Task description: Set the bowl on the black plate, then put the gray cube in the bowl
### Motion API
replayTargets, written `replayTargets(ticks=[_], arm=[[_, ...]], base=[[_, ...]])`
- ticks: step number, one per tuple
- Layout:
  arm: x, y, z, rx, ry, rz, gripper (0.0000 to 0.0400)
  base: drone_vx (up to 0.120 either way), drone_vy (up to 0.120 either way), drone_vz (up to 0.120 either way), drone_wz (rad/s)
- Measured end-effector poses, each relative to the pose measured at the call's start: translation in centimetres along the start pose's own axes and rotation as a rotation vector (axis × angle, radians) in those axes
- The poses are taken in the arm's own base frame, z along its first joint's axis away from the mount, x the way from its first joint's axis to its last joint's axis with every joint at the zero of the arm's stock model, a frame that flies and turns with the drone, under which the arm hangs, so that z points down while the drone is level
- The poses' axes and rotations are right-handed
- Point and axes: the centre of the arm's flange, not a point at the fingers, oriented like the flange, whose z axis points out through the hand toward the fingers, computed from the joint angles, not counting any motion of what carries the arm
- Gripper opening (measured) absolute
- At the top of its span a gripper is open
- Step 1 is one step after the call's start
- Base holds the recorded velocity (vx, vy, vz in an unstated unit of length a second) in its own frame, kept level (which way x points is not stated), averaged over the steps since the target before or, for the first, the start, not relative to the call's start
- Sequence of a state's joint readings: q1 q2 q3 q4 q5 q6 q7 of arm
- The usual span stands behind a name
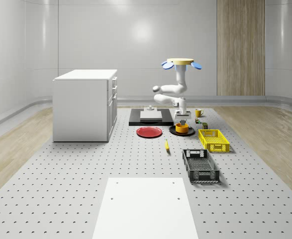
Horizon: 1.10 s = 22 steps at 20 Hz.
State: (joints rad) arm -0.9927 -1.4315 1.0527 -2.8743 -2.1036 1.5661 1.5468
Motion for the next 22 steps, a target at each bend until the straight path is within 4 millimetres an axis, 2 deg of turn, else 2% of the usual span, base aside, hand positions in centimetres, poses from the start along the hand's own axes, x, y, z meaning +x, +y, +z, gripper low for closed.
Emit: replayTargets(ticks=[8,14,17,22], arm=[[0.00,0.00,0.00,0.000,0.000,0.000,0.0250],[0.00,0.00,0.00,0.000,0.000,0.000,0.0250],[0.00,0.00,0.00,0.000,0.000,0.000,0.0250],[0.00,0.00,0.68,0.000,0.000,0.000,0.0250]], base=[[-0.120,0.000,0.000,0.000],[-0.120,0.000,-0.107,0.000],[-0.120,0.000,0.000,0.000],[-0.016,0.000,0.000,0.000]])
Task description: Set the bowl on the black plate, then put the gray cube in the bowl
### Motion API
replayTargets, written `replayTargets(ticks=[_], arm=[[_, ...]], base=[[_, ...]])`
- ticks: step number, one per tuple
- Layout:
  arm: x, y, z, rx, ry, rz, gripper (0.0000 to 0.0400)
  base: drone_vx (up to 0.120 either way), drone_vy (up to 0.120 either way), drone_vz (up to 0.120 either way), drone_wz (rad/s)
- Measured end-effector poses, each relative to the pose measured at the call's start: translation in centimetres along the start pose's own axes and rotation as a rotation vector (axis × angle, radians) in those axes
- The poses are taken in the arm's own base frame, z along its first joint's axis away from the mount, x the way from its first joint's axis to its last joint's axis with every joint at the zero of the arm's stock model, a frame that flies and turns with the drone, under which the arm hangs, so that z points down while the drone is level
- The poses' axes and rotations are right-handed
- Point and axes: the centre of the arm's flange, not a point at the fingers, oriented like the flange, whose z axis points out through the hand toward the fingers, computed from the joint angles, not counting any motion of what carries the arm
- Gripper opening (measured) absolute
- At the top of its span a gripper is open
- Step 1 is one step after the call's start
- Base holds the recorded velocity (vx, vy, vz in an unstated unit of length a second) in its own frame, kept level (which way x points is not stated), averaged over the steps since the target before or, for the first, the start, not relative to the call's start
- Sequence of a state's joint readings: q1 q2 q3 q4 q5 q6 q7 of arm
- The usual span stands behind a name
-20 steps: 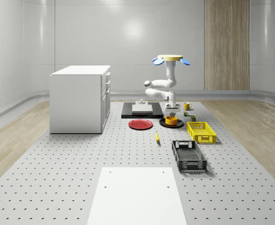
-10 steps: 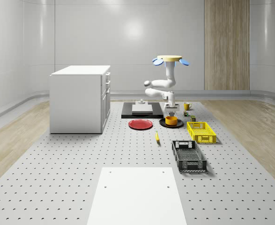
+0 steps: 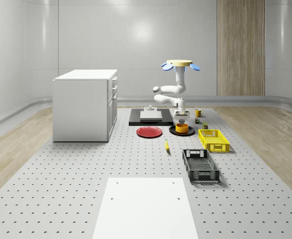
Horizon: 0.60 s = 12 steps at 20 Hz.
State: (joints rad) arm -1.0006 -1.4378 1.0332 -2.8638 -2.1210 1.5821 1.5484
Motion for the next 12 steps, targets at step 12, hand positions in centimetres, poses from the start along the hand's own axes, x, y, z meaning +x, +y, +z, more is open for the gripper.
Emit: replayTargets(ticks=[12], arm=[[-0.8,-0.8,3.4,0.000,0.000,0.000,0.0250]], base=[[0.000,0.000,0.000,0.000]])
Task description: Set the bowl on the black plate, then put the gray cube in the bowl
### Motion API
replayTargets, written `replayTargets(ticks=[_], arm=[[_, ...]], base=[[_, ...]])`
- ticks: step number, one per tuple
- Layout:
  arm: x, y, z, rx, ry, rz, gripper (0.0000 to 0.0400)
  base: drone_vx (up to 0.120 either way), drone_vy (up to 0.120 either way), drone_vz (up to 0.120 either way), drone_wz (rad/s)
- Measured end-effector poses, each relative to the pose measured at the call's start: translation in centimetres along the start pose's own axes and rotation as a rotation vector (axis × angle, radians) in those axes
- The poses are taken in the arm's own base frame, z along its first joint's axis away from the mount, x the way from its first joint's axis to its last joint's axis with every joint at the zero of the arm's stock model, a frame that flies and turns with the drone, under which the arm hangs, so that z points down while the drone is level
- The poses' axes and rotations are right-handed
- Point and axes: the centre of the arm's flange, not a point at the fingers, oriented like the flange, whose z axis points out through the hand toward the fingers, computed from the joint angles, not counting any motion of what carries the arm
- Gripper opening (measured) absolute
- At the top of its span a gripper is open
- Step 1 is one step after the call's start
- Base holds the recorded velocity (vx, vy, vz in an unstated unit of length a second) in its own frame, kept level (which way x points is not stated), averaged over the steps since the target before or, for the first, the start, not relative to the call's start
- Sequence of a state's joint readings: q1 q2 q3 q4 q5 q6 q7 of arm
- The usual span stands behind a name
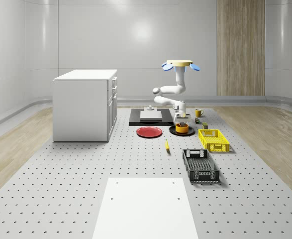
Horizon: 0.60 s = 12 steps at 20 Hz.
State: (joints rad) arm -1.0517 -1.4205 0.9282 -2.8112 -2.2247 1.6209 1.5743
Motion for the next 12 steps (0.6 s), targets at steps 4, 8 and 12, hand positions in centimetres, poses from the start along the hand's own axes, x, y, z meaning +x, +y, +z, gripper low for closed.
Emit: replayTargets(ticks=[4,8,12], arm=[[-0.2,-0.2,1.2,0.000,0.000,0.000,0.0250],[-0.3,-0.3,2.5,0.000,0.000,0.000,0.0250],[-0.3,-0.3,2.9,0.000,-0.001,0.000,0.0320]], base=[[0.000,0.000,0.000,0.000],[0.000,0.000,0.000,0.000],[0.000,0.000,0.000,0.000]])
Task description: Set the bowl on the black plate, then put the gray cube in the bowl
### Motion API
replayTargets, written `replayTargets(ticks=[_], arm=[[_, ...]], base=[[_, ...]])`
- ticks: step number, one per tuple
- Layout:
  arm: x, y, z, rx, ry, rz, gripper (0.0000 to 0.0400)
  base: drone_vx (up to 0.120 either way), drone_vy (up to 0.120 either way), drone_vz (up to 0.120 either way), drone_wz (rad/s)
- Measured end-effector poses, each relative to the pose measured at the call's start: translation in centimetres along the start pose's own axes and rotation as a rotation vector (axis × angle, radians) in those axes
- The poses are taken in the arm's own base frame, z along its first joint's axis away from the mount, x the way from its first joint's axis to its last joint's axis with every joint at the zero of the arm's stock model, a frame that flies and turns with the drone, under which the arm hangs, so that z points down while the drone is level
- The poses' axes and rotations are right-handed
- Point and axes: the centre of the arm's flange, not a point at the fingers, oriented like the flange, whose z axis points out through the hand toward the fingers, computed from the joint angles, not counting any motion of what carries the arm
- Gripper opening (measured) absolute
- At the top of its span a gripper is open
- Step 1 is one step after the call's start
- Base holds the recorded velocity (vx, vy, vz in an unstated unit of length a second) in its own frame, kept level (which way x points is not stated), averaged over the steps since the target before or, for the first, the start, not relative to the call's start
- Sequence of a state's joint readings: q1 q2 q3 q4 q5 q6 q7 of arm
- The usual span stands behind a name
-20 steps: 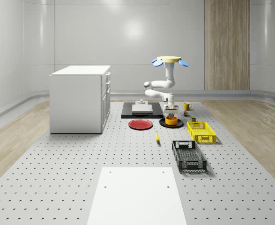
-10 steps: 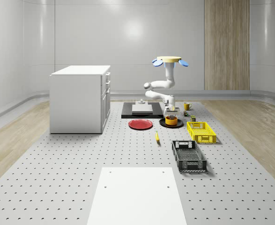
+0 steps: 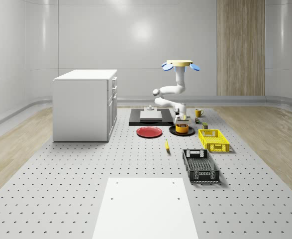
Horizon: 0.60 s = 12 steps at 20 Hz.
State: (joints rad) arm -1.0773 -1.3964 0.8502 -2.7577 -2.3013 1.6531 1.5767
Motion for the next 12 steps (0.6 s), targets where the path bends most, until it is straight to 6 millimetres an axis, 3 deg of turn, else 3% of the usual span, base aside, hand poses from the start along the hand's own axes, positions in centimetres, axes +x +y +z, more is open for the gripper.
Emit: replayTargets(ticks=[7,12], arm=[[0.0,0.0,-2.2,0.000,-0.001,0.002,0.0377],[0.0,0.0,-3.9,0.000,0.000,0.001,0.0393]], base=[[0.000,0.000,0.000,0.000],[0.000,0.000,0.000,0.000]])
